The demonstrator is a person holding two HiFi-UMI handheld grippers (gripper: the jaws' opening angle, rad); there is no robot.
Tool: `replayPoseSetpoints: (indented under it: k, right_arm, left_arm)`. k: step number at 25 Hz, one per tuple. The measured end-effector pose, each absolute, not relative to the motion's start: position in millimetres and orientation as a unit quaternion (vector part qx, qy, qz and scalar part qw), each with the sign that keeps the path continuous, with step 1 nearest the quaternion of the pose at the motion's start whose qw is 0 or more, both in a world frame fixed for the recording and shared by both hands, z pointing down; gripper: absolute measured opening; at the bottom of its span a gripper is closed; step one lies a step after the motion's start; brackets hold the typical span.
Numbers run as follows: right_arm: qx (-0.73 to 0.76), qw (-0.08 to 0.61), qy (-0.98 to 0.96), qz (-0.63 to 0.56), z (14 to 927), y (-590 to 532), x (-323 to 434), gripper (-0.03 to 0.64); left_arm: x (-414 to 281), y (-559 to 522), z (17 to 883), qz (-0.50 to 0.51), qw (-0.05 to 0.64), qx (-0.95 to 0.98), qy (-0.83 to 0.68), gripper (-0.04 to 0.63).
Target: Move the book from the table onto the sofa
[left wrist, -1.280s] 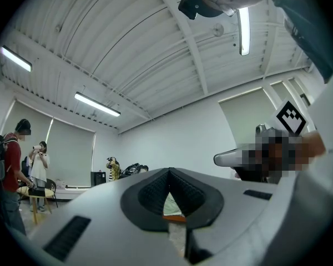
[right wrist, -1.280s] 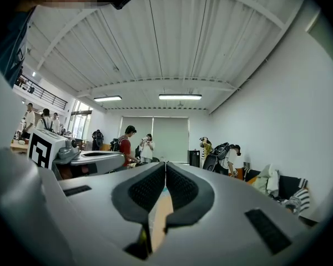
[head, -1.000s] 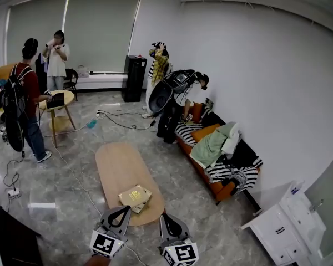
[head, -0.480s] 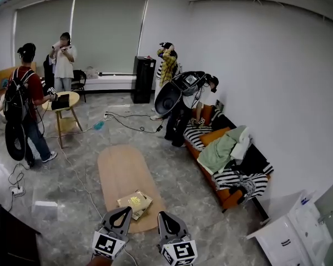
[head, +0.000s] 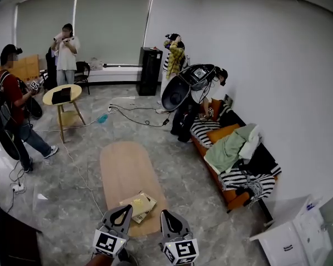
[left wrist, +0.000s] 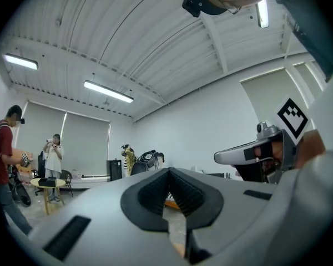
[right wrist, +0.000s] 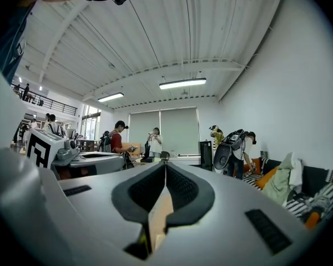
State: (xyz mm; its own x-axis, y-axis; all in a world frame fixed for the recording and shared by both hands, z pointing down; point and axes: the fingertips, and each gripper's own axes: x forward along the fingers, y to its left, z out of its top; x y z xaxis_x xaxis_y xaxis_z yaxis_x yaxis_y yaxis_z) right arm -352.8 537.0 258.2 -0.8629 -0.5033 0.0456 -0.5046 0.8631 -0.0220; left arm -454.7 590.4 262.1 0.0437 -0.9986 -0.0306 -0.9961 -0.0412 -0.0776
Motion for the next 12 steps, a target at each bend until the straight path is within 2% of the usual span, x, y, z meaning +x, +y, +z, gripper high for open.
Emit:
replayPoseSetpoints:
  k: [12]
  right_arm:
    - [0.279,0.051,-0.959,0.018,285,454,-449,0.015]
  left_arm:
    - [-549,503,290,0.0,0.008,-0.73,0.683,-0.012]
